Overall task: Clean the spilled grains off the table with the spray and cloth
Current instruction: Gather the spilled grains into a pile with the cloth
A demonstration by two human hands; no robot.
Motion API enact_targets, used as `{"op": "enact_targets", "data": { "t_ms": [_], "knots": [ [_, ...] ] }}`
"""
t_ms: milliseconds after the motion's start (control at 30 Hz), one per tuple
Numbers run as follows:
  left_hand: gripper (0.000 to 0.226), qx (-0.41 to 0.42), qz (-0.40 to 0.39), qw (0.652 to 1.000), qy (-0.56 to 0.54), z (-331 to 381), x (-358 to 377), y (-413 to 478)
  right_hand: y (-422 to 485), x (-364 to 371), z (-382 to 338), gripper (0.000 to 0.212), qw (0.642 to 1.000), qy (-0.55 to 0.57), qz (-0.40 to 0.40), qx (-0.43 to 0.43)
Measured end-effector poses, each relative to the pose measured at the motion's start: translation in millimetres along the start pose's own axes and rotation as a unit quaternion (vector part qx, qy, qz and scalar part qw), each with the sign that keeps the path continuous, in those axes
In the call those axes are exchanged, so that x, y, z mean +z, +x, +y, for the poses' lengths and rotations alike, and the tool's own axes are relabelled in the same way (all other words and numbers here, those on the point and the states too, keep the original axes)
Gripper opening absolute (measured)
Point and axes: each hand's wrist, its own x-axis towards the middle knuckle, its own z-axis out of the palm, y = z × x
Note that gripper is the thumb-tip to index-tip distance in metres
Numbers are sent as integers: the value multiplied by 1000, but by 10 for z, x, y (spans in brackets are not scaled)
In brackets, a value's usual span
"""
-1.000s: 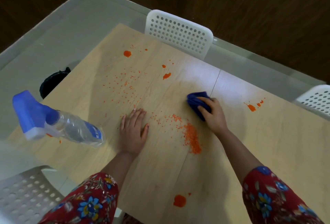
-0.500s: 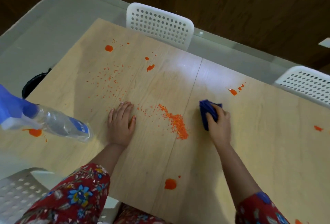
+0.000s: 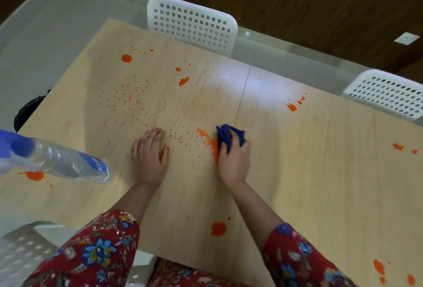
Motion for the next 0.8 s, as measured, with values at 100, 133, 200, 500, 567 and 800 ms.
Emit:
{"op": "enact_targets", "data": {
  "t_ms": [100, 133, 200, 500, 567, 800],
  "knots": [
    [54, -2, -2, 1000, 5, 19, -15, -5, 90, 248, -387, 49, 999, -11, -35, -40],
    [54, -3, -2, 1000, 6, 25, -21, -8, 107, 311, -487, 49, 997, -5, -51, -54],
    [54, -9, 0, 1000, 0, 28, -26, -8, 138, 367, -628, 48, 993, 11, -86, -77],
    [55, -1, 5, 1000, -2, 9, -28, -9, 82, -722, 437, 42, 996, 61, -63, 31],
    [54, 0, 6, 1000, 0, 13, -24, -7, -63, -960, 779, 41, 992, 50, -81, 82],
    [53, -3, 11, 1000, 0, 1, -5, -13, -387, -662, 524, 51, 988, 44, -127, 75]
  ]
}}
